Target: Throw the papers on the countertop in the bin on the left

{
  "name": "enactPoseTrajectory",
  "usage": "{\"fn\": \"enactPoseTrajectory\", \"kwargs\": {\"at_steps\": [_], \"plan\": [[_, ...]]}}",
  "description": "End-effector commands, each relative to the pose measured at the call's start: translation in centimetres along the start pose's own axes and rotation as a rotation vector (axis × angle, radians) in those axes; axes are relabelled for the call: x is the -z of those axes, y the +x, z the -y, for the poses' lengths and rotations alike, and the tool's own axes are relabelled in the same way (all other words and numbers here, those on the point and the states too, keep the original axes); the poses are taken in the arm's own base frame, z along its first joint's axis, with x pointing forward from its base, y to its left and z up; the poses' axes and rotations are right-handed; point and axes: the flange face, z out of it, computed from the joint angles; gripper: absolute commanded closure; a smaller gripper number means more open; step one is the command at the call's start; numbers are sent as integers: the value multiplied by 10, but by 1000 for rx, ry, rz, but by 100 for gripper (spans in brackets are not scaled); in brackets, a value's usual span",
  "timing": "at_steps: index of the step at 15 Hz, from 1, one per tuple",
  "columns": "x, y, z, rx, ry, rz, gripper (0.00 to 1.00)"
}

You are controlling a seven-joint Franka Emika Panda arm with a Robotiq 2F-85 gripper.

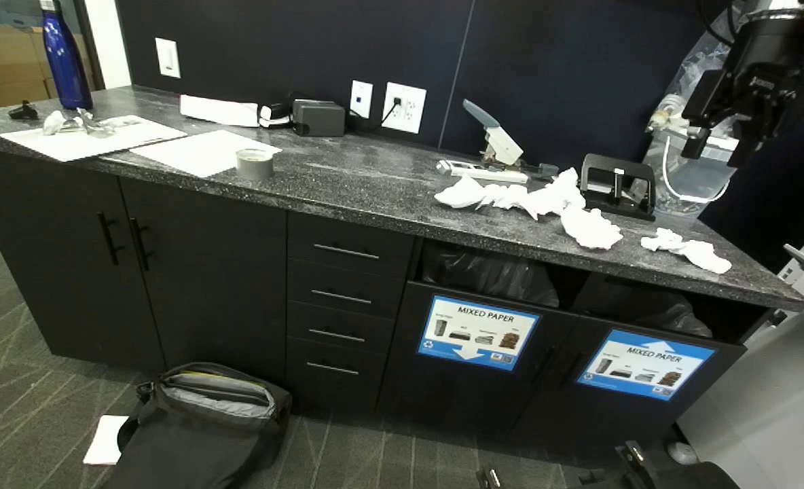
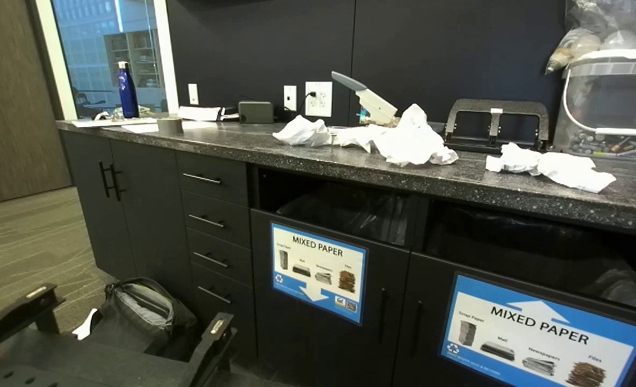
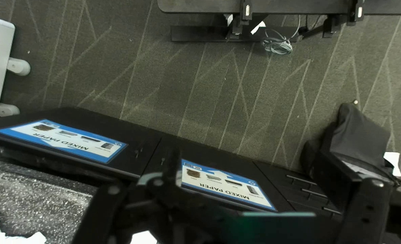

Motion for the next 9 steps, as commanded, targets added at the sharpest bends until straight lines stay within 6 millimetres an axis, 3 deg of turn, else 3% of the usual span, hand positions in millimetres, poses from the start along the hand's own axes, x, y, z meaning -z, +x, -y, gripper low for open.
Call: {"fn": "enactPoseTrajectory", "kwargs": {"at_steps": [1,5,9], "plan": [[-26,28,-16,30,-77,-47,0],[-67,70,-48,70,-221,-116,0],[-97,110,-109,157,-299,-147,0]]}}
